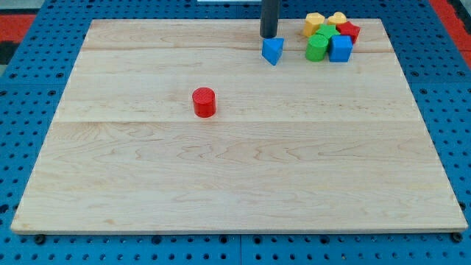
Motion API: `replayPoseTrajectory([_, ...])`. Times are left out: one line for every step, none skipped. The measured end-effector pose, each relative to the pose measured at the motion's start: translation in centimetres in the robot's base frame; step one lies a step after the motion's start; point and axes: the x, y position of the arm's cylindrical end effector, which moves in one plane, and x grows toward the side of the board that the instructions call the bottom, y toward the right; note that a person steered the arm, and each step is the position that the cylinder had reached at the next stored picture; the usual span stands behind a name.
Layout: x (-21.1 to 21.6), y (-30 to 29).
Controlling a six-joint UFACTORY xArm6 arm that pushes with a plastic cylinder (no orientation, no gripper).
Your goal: Slide the blue triangle towards the center right of the board
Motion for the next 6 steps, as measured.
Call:
replayPoseTrajectory([0.0, 0.0])
replayPoseTrajectory([0.9, 1.4])
replayPoseTrajectory([5.2, 1.4])
replayPoseTrajectory([8.7, 0.5])
replayPoseTrajectory([8.8, -3.1])
replayPoseTrajectory([10.3, -5.1])
